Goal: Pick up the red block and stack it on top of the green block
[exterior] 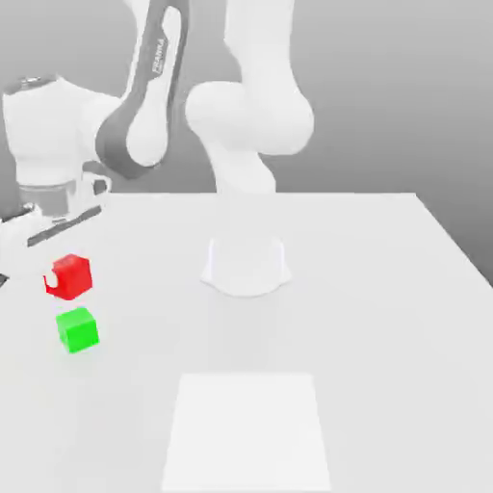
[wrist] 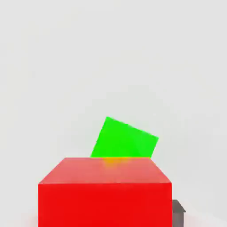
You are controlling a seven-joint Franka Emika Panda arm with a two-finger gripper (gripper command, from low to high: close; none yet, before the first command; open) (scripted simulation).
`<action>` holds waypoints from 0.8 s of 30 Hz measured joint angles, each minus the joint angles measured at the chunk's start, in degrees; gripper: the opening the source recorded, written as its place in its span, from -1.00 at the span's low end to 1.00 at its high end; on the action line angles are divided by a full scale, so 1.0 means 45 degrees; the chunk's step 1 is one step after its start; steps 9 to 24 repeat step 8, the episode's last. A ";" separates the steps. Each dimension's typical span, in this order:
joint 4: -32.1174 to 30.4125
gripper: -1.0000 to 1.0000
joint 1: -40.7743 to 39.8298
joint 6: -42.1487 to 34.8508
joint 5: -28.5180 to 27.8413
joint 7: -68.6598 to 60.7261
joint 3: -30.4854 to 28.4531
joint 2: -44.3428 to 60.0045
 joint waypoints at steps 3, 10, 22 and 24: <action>0.0047 -1.00 0.0299 0.1264 0.0805 -0.0503 -0.0117 0.1339; 0.0082 1.00 0.0231 0.2055 0.1704 -0.1137 0.0198 0.2193; 0.0082 1.00 0.0231 0.2055 0.1704 -0.1137 0.0198 0.2193; 0.0082 1.00 0.0231 0.2055 0.1704 -0.1137 0.0198 0.2193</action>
